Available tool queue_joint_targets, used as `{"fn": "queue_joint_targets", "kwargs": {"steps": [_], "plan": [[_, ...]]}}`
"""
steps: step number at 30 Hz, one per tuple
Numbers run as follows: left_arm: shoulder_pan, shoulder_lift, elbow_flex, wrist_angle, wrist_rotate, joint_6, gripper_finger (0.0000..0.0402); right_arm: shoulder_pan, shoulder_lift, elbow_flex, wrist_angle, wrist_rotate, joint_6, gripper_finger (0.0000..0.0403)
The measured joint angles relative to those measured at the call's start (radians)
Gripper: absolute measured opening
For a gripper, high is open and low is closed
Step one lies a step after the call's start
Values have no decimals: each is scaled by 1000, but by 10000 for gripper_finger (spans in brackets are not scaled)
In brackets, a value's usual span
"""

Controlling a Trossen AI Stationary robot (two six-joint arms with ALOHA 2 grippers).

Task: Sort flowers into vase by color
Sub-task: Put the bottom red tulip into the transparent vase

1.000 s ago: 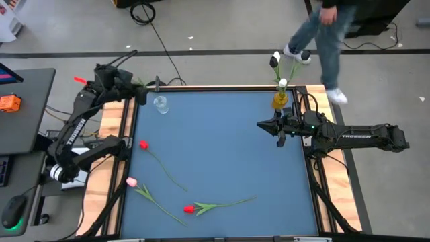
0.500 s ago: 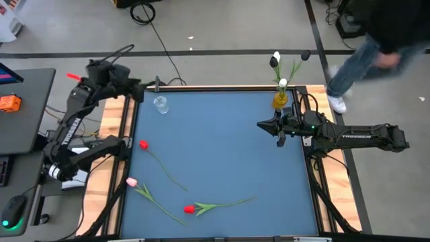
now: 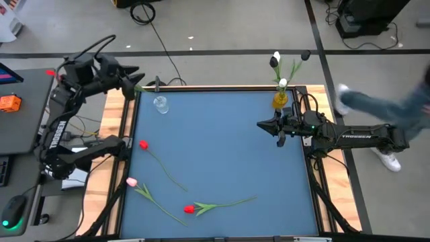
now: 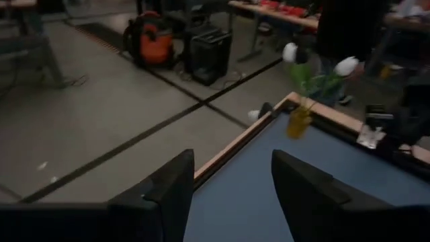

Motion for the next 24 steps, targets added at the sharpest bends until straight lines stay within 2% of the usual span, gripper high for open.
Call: {"fn": "queue_joint_targets", "kwargs": {"steps": [7, 17, 24], "plan": [[-92, 16, 14, 61, 7, -22, 203, 0, 0, 0, 0, 0, 0, 14], [-297, 165, 13, 282, 35, -116, 203, 0, 0, 0, 0, 0, 0, 14], [-452, 280, 13, 336, 34, -142, 203, 0, 0, 0, 0, 0, 0, 14]]}}
